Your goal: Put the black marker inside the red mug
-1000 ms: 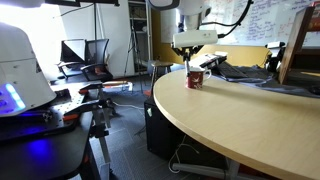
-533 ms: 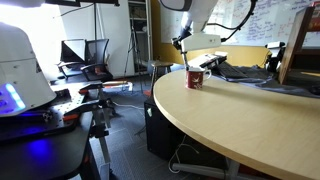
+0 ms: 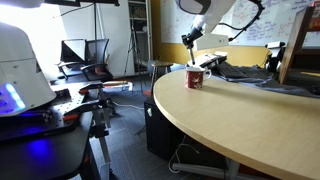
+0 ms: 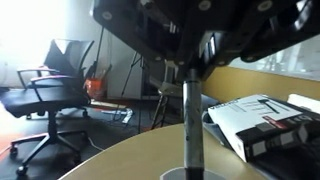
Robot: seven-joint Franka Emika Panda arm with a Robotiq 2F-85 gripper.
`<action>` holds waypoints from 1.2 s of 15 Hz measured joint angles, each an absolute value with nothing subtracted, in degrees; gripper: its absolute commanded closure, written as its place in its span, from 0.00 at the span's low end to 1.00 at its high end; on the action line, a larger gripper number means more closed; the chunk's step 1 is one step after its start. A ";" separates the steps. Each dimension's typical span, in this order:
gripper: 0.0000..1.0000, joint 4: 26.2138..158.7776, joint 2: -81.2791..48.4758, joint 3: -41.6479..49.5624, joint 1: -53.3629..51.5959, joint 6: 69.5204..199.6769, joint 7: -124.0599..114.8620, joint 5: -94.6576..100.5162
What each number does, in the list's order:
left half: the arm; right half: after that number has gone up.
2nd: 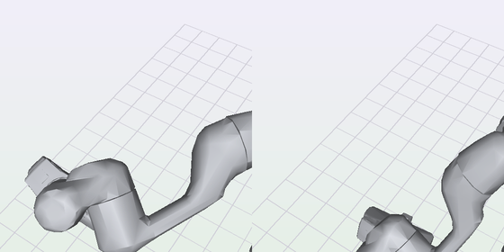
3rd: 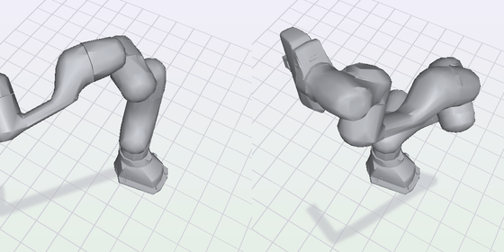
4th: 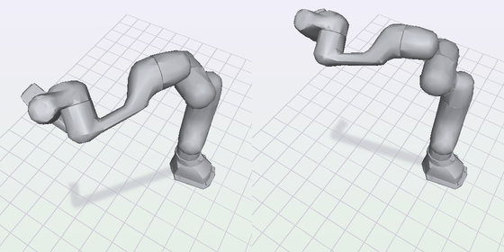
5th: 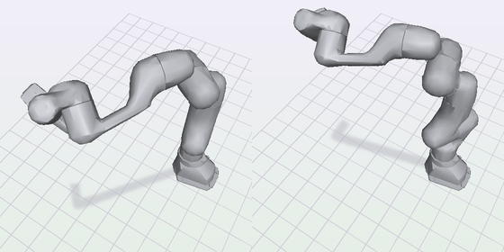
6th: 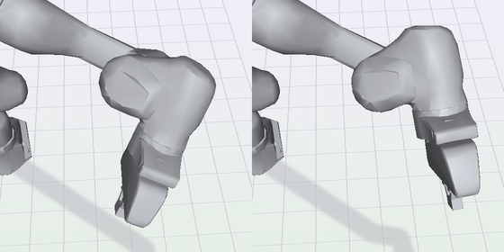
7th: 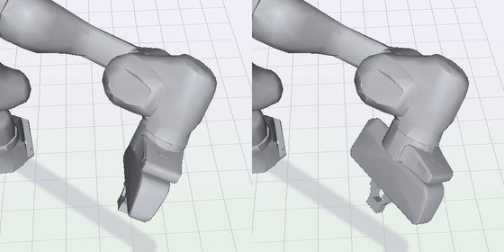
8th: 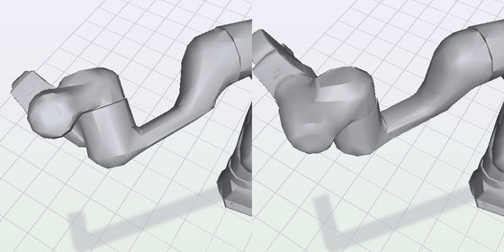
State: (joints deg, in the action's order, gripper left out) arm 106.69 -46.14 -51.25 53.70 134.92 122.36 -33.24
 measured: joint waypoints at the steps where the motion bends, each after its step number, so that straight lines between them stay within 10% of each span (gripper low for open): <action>1: 0.95 105.28 -46.51 -49.80 51.83 134.92 122.35 -33.76; 2: 0.95 103.98 -46.81 -48.23 50.05 134.93 122.34 -34.46; 4: 0.54 101.90 -47.28 -45.12 47.09 134.93 122.34 -35.98; 11: 0.03 100.40 -45.62 -36.21 40.70 134.89 120.05 -44.60; 18: 0.00 110.91 -28.06 -20.47 25.57 135.88 106.18 -49.19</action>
